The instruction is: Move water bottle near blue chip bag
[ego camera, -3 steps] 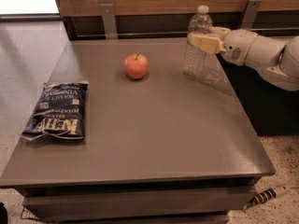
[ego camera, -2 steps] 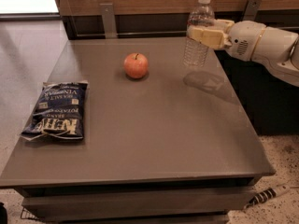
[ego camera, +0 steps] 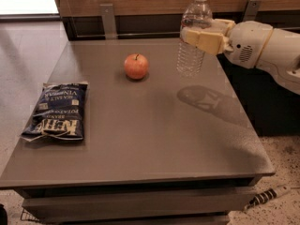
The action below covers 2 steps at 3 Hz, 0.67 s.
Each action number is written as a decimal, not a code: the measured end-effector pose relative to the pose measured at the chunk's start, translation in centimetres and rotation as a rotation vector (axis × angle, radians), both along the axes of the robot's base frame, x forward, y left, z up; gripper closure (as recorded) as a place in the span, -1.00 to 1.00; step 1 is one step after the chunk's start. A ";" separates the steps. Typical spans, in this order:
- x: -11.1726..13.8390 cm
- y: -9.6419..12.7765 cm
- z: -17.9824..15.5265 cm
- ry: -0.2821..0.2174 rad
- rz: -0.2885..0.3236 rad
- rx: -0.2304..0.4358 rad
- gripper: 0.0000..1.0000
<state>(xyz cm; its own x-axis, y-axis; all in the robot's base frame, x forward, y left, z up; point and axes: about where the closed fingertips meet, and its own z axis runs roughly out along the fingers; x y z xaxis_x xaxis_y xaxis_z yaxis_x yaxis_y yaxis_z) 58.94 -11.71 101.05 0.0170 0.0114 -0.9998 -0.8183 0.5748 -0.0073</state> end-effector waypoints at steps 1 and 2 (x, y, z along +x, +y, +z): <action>-3.8 3.7 -0.4 -0.019 0.047 0.007 1.00; -7.5 8.6 -1.6 -0.029 0.077 0.000 1.00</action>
Offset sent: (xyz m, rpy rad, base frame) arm -0.1151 0.1399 -0.0354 -0.0084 -0.0334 0.0959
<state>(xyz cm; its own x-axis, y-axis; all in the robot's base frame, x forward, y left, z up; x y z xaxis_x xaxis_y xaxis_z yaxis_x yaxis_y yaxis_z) 51.46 -3.07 99.42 0.0446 0.0135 -0.9989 -0.8593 0.5105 -0.0314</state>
